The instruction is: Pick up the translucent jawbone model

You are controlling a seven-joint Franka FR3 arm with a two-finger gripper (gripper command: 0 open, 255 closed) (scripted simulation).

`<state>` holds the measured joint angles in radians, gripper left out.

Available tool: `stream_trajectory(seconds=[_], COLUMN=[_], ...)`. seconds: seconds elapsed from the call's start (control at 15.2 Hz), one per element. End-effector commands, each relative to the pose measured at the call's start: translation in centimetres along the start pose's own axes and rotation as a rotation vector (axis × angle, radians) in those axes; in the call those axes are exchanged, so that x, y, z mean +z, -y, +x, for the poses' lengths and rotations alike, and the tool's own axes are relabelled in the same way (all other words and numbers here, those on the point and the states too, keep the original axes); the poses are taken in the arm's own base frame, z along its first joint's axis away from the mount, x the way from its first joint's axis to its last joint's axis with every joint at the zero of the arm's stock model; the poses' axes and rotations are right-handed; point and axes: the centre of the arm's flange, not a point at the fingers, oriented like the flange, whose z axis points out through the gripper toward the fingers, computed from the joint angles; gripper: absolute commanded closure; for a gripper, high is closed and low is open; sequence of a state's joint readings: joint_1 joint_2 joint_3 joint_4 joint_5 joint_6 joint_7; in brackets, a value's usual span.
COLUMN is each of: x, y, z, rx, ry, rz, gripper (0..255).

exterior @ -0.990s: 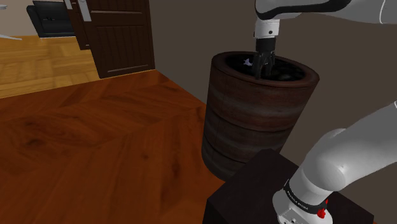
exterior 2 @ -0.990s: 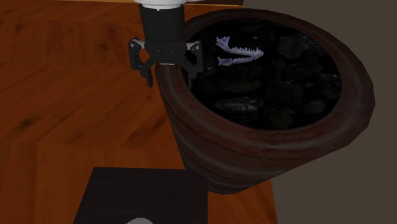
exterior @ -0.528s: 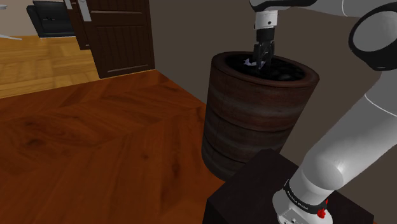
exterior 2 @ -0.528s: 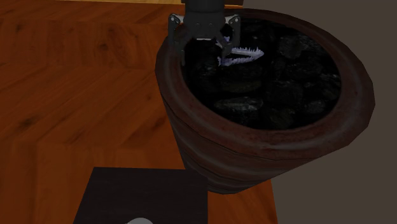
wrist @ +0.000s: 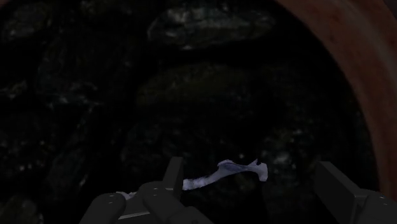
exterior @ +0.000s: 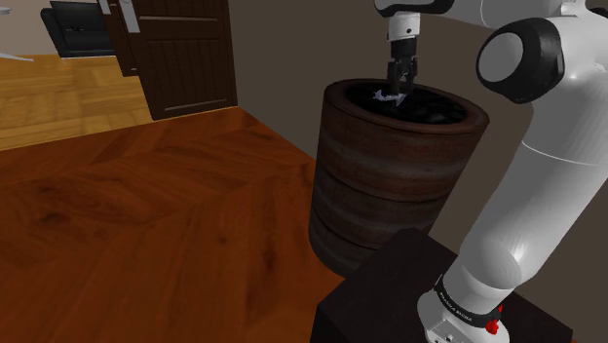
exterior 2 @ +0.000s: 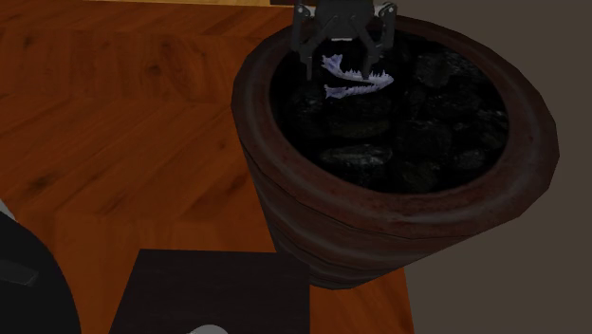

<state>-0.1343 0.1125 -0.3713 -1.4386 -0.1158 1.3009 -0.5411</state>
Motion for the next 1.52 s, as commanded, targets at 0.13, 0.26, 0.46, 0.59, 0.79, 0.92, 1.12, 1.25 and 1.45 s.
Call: stream_trajectory(seconds=[0.13, 0.26, 0.46, 0.59, 0.79, 0.92, 1.12, 1.25, 1.45], x=[1.9, 2.7, 2.7, 2.7, 2.7, 2.7, 1.7, 0.7, -0.8], y=[0.0, 0.0, -0.1, -0.1, -0.1, -0.1, 0.0, -0.1, -0.1], z=[0.7, 0.9, 1.0, 1.0, 1.0, 1.0, 0.6, 0.3, -0.1], rx=[0.0, 0.0, 0.0, 0.0, 0.0, 0.0, 0.0, 0.0, 0.0], ry=[0.0, 0.0, 0.0, 0.0, 0.0, 0.0, 0.0, 0.0, 0.0], rz=[-0.001, -0.001, -0.001, -0.001, -0.001, -0.001, -0.001, -0.001, -0.001], gripper=[0, 0, 255, 255, 255, 255, 255, 255, 255])
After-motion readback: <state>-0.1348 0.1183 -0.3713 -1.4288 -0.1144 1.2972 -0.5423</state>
